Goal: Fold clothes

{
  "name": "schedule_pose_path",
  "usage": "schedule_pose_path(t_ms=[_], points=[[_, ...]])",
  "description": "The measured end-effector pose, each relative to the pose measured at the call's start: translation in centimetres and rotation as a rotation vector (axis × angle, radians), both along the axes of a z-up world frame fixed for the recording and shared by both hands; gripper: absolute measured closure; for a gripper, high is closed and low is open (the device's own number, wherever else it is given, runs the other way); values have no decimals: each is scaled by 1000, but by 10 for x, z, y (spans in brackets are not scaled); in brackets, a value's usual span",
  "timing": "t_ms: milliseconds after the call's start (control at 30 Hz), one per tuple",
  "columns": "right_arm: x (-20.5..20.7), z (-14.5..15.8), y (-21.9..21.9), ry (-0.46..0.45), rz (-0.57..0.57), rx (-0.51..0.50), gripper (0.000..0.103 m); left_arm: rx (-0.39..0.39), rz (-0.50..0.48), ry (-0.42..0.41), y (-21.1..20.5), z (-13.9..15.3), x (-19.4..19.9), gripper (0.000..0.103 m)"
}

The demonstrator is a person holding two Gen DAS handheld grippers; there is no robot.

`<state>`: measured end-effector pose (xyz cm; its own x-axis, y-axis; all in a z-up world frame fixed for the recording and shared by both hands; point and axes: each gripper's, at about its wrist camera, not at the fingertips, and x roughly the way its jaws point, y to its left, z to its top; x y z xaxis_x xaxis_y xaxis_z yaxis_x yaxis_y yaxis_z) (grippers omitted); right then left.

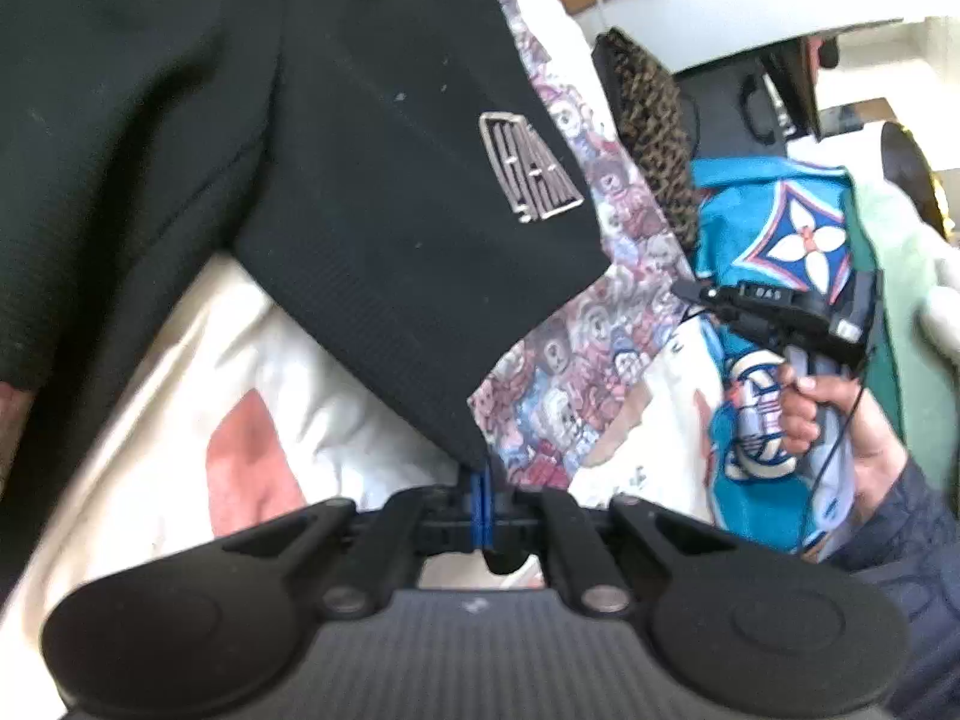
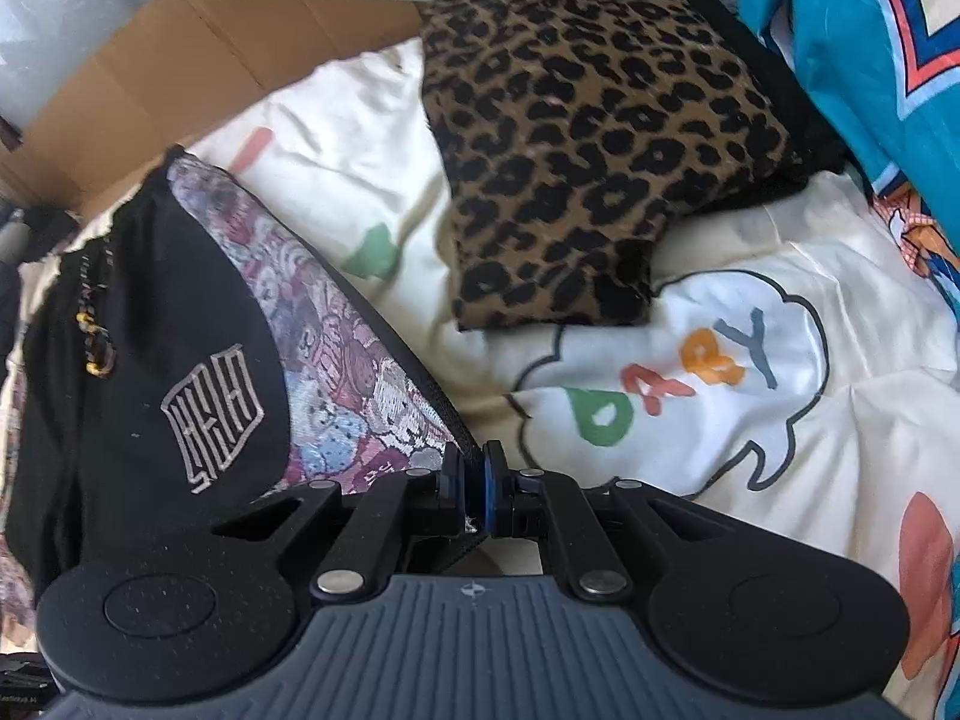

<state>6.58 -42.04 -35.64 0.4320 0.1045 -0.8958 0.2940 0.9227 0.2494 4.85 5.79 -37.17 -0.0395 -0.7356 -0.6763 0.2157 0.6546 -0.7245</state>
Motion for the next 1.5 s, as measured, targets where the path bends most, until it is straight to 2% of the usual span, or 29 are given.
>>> schedule_pose_path(t_ms=[100, 233, 367, 467, 700, 867, 1067, 1200, 1300, 1500], points=[[3, -17, 1, 33, 9, -30, 100, 48, -29, 5, -11, -14, 0, 102], [6, -29, 5, 67, 18, -75, 98, 87, -55, 12, -11, -17, 1, 102], [4, -32, 1, 107, -12, -93, 90, 127, -79, 22, -10, -18, 2, 100], [0, -27, -1, 118, -45, -80, 88, 148, -62, 28, -1, -9, 5, 95], [-11, 4, 1, 66, -44, -106, 88, 181, -13, -25, 11, 23, 12, 95], [-23, 20, -2, 33, -59, -77, 88, 211, 23, -78, 16, 47, 19, 94], [-33, 29, 1, 5, -59, -32, 86, 255, 71, -104, 32, 70, 28, 91], [-39, 32, 4, 1, -43, -30, 86, 262, 51, -124, 30, 70, 27, 77], [-43, 34, 6, -3, -31, -29, 86, 279, 39, -122, 27, 64, 25, 77], [-49, 46, 10, -17, -8, -33, 85, 305, 86, -127, 37, 66, 24, 77]])
